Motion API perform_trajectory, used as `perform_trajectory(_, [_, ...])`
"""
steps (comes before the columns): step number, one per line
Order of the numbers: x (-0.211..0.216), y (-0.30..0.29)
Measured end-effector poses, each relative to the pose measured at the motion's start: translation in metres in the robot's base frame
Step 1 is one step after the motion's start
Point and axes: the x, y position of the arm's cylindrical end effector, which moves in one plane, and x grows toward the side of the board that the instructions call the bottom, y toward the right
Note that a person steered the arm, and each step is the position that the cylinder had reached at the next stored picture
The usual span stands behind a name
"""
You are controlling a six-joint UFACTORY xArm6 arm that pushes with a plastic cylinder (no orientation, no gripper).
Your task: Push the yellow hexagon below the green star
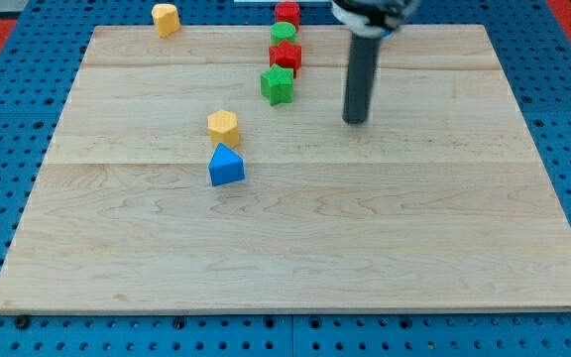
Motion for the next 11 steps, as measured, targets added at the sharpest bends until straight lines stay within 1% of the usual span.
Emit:
perform_trajectory(1, [0.102,-0.033])
perform_trajectory(2, [0.156,-0.145])
perform_trajectory(3, [0.125,-0.245])
perform_trajectory(4, [0.083,-0.268])
perform_trajectory(5, [0.037,-0.244])
perform_trajectory(6, [0.019,-0.200])
perform_trajectory(7, [0.011,-0.174])
perform_trajectory(8, [0.009,-0.196])
perform_trajectory(9, [-0.009,-0.182])
perform_trajectory(10, [-0.025,-0.142])
perform_trajectory(11, [-0.018,-0.134])
